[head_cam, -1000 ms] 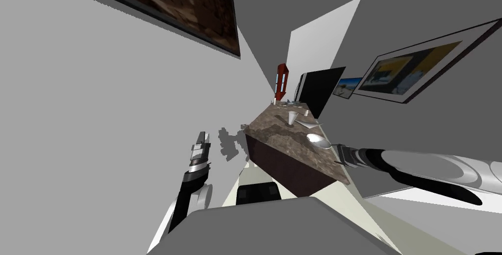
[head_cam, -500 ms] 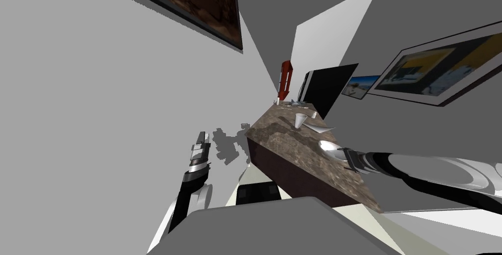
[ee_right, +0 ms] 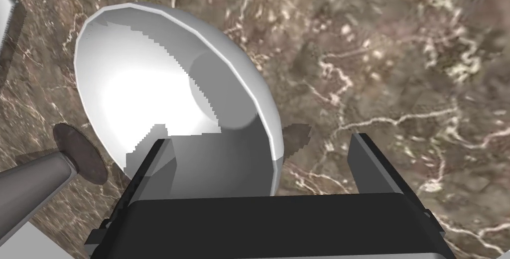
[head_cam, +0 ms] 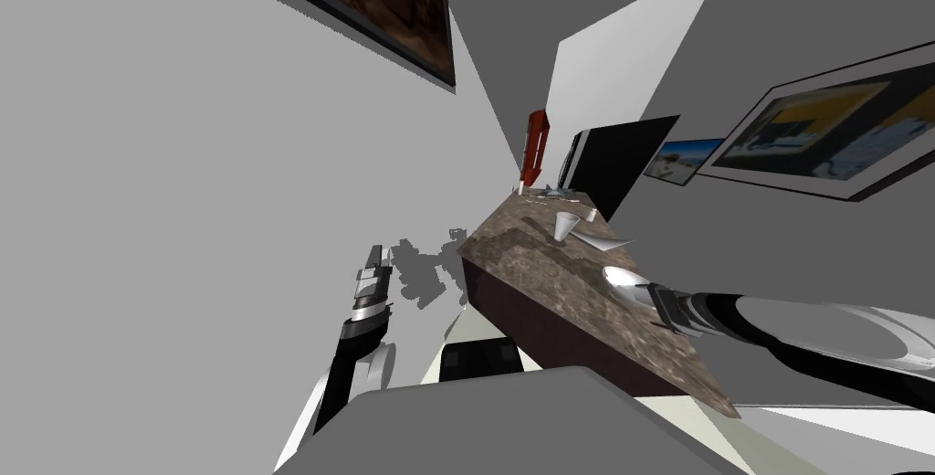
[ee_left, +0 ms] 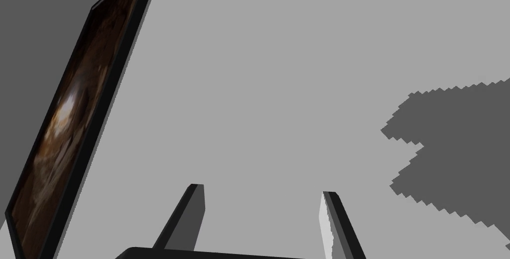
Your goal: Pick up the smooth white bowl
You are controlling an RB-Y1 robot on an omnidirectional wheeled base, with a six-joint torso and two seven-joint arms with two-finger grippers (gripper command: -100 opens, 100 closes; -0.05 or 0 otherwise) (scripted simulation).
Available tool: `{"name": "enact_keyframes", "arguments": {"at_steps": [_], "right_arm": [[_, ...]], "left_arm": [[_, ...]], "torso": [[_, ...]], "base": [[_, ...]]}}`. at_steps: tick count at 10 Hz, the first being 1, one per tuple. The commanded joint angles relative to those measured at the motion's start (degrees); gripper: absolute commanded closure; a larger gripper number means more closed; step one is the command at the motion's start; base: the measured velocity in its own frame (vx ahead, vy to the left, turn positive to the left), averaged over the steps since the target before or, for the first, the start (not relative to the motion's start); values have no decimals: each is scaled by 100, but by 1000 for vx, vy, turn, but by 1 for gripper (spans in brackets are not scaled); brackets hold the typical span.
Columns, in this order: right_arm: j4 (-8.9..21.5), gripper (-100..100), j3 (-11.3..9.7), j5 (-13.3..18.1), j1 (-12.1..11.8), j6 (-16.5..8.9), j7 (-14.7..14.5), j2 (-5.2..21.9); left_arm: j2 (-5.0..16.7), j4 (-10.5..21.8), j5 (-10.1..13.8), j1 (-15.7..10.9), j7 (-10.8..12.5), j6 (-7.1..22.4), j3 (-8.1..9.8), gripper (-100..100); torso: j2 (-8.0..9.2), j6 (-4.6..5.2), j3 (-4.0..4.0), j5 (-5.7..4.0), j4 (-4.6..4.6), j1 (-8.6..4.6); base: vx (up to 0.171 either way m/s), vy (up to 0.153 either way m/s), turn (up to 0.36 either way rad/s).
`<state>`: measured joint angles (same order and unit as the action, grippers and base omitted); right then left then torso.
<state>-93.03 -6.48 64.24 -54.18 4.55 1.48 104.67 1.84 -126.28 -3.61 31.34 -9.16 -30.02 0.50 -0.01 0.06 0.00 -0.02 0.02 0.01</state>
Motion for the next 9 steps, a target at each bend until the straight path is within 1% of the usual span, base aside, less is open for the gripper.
{"name": "enact_keyframes", "arguments": {"at_steps": [1, 2, 3, 4, 5, 6, 9], "right_arm": [[-39, -100, -36, -13, -151, -165, -54, -80], [-39, -100, -36, -13, -151, -165, -54, -80], [-14, -100, -136, 33, -179, -261, -147, -291], [-8, -100, -160, 44, -185, -286, -170, -344], [-1, -100, -240, 49, -66, -262, -123, -294], [6, 100, -256, 55, -55, -263, -136, -309], [24, 100, -234, 58, -42, -282, -141, -290]], "left_arm": [[0, 0, 0, 0, 0, 0, 0, 0], [0, 0, 0, 0, 0, 0, 0, 0], [0, 0, 0, 0, 0, 0, 0, 0], [0, 0, 0, 0, 0, 0, 0, 0], [0, 0, 0, 0, 0, 0, 0, 0], [0, 0, 0, 0, 0, 0, 0, 0], [0, 0, 0, 0, 0, 0, 0, 0]], "torso": [[0, 0, 0, 0, 0, 0], [-7, -1, -5, -1, -2, -4], [1, 1, 0, 1, -1, 1], [11, 2, 6, 0, 2, -1], [14, 2, 8, 0, 3, -2], [12, 1, 7, 1, 3, 1], [20, 12, 8, -23, -3, -3]], "base": [[54, -18, 102], [14, -2, 15], [-8, -8, 27], [-9, -11, 32], [0, 0, 0], [0, 0, 0], [-1, -2, 5]]}}
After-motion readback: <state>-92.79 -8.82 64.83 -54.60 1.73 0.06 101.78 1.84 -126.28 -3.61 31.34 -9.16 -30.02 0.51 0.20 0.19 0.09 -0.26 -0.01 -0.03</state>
